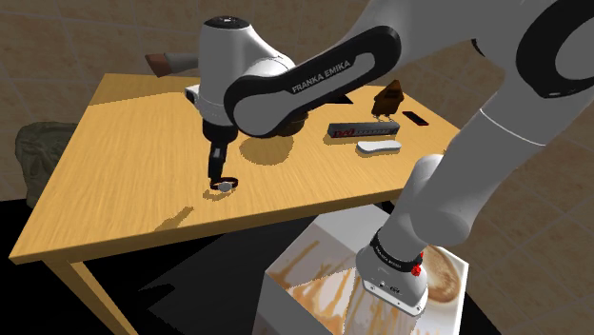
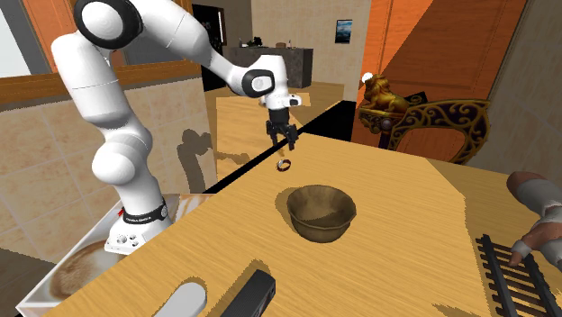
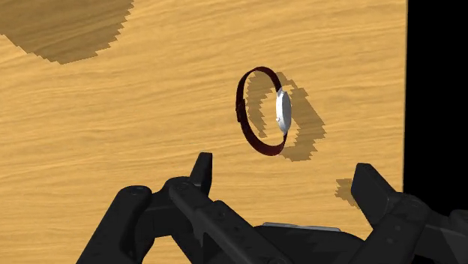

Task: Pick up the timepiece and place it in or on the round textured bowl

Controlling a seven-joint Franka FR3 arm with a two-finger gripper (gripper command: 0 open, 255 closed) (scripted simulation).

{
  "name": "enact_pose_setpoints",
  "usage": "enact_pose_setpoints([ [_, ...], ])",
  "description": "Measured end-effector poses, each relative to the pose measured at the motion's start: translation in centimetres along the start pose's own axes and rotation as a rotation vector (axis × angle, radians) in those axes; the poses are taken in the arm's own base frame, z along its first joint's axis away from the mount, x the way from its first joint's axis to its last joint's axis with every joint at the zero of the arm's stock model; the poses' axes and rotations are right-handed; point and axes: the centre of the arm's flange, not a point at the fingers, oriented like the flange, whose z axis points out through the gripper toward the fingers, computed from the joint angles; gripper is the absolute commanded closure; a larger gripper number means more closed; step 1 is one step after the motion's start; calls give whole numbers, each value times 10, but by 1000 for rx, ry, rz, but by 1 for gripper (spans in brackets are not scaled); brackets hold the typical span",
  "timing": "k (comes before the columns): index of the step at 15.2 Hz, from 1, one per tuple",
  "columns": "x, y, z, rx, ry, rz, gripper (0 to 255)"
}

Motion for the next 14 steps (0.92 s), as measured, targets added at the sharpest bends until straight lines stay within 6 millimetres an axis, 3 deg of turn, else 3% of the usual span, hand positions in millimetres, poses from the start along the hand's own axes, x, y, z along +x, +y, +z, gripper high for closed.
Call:
enact_pose_setpoints([
  [8, 8, -9, 47, 7, 0, -33, 0],
  [14, 7, -8, 54, 7, 1, -34, 0],
])
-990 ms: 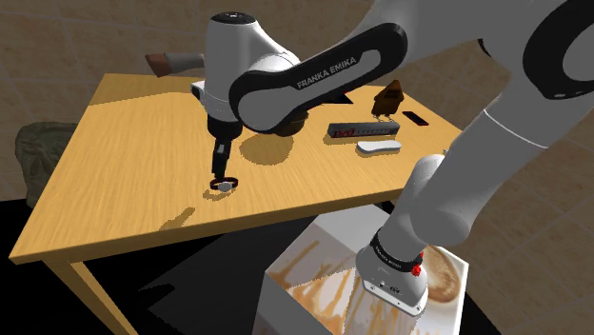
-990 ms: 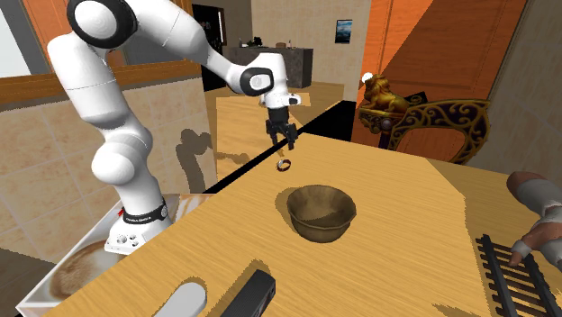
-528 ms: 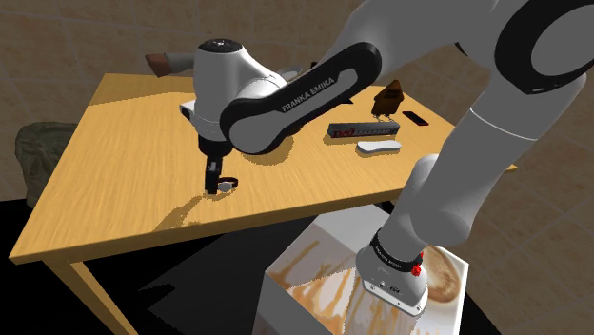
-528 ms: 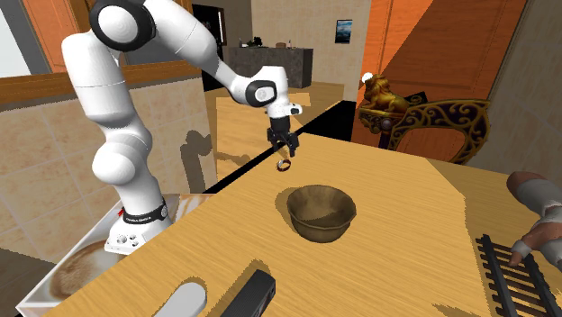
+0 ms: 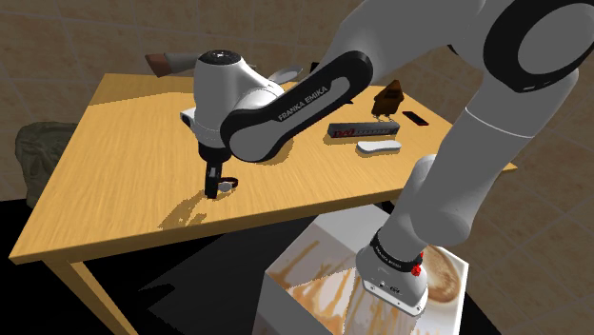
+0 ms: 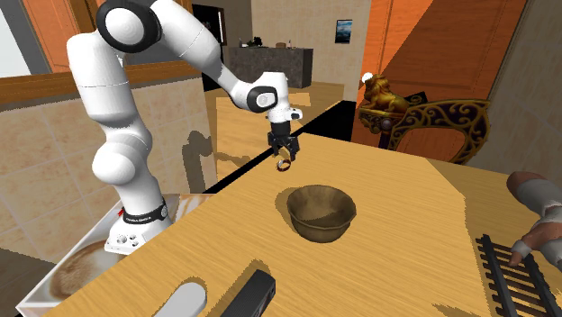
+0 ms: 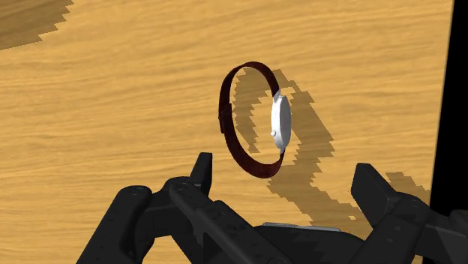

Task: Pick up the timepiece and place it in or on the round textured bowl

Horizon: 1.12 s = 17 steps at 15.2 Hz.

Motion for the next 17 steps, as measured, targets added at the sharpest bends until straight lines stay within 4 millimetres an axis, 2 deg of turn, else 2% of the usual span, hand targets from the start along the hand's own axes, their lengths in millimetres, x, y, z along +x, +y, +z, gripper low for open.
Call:
enact_pose_setpoints([
  [1, 0, 0, 0, 0, 0, 0, 0],
  [2, 0, 0, 0, 0, 0, 0, 255],
  [12, 0, 0, 0, 0, 0, 0, 255],
  [17, 2, 3, -20, 0, 0, 0, 255],
])
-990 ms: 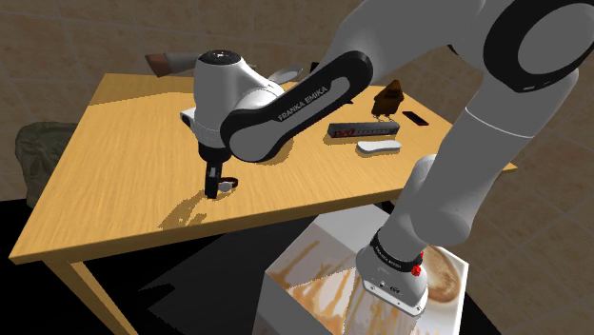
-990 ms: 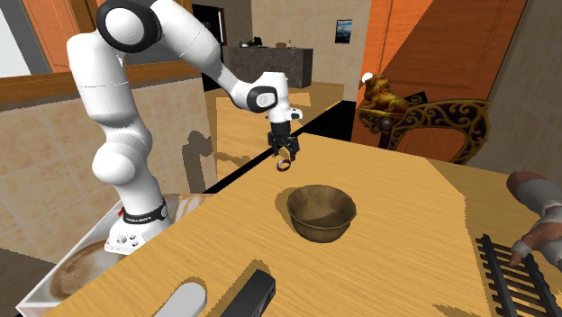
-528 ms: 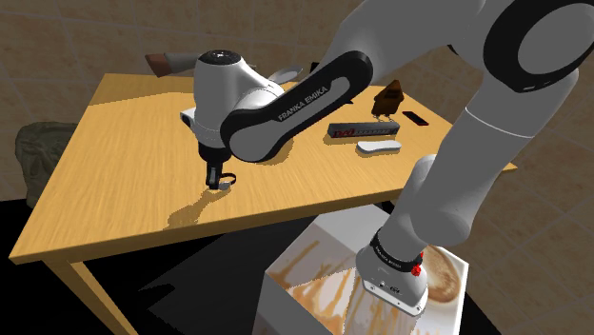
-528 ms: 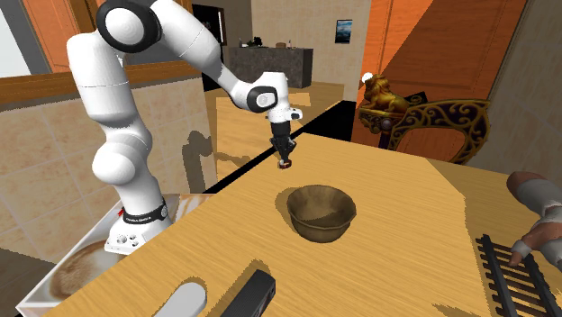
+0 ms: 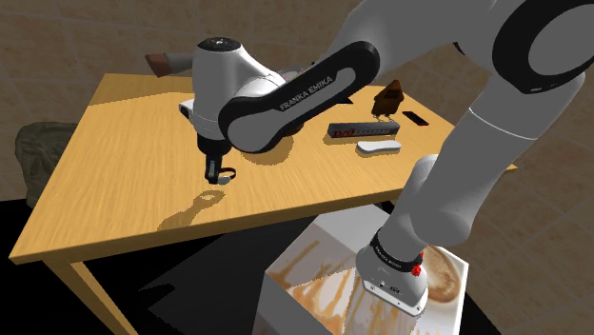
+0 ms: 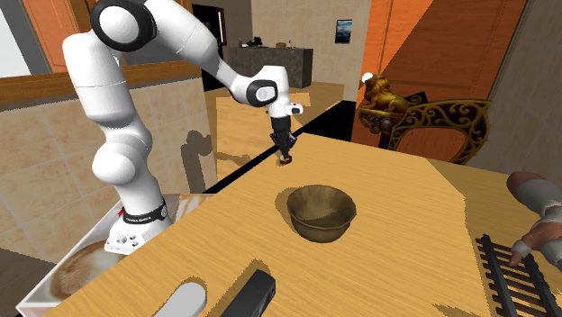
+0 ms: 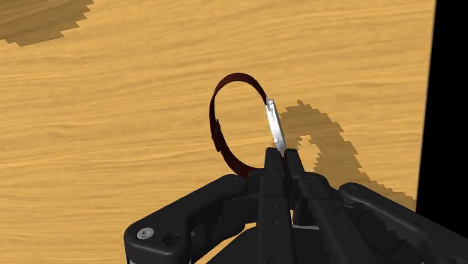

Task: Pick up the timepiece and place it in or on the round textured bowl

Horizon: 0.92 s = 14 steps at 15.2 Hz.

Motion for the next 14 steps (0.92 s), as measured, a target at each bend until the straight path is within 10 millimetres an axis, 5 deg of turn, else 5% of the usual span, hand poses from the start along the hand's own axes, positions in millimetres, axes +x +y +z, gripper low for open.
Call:
enact_pose_setpoints([
  [14, 6, 6, -74, 0, 0, 0, 255],
])
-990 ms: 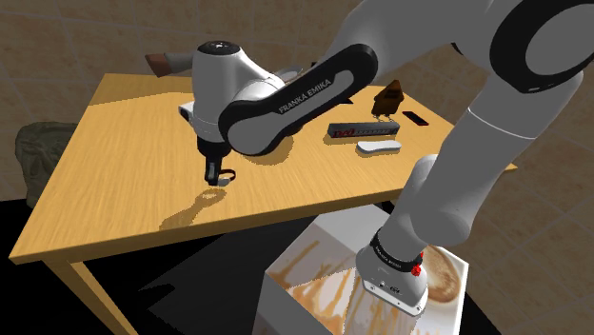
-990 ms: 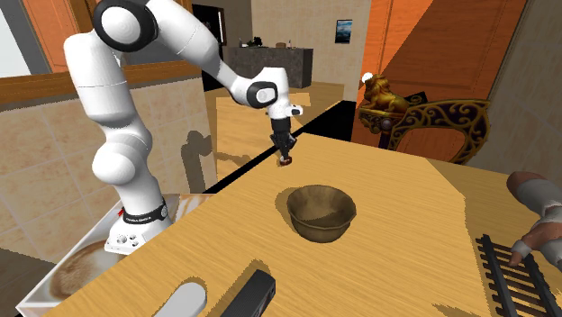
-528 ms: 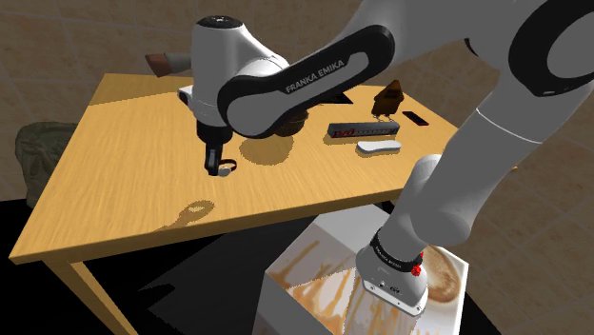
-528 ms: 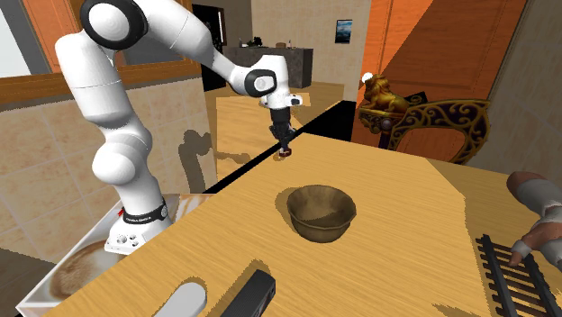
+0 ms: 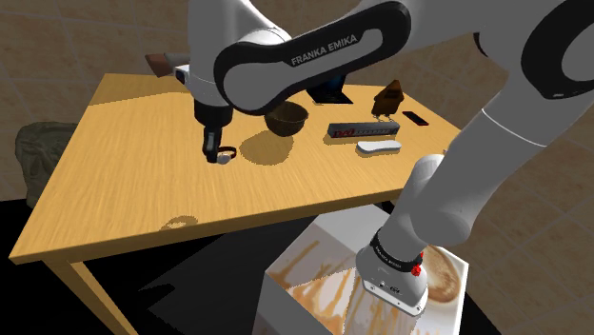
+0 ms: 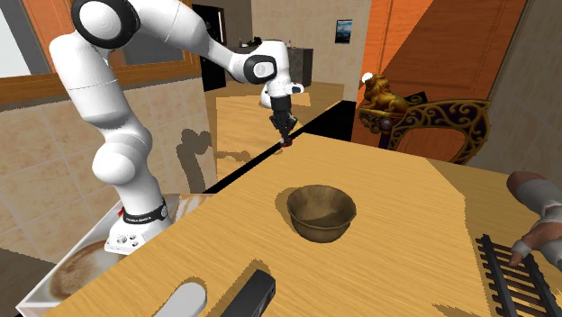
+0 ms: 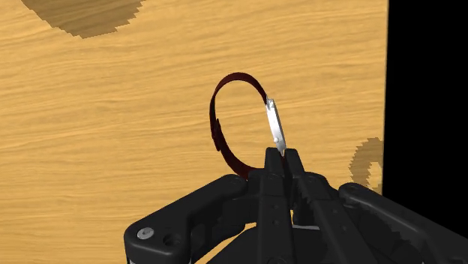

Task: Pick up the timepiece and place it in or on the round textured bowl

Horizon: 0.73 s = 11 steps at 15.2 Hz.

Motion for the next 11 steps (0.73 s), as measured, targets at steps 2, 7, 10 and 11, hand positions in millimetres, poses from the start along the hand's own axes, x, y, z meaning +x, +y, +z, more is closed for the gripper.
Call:
enact_pose_setpoints([
  [2, 0, 1, -11, 0, 0, 0, 255],
  [7, 2, 2, -37, 0, 0, 0, 255],
  [10, 3, 5, -51, 0, 0, 0, 255],
  [11, 4, 4, -56, 0, 0, 0, 255],
])
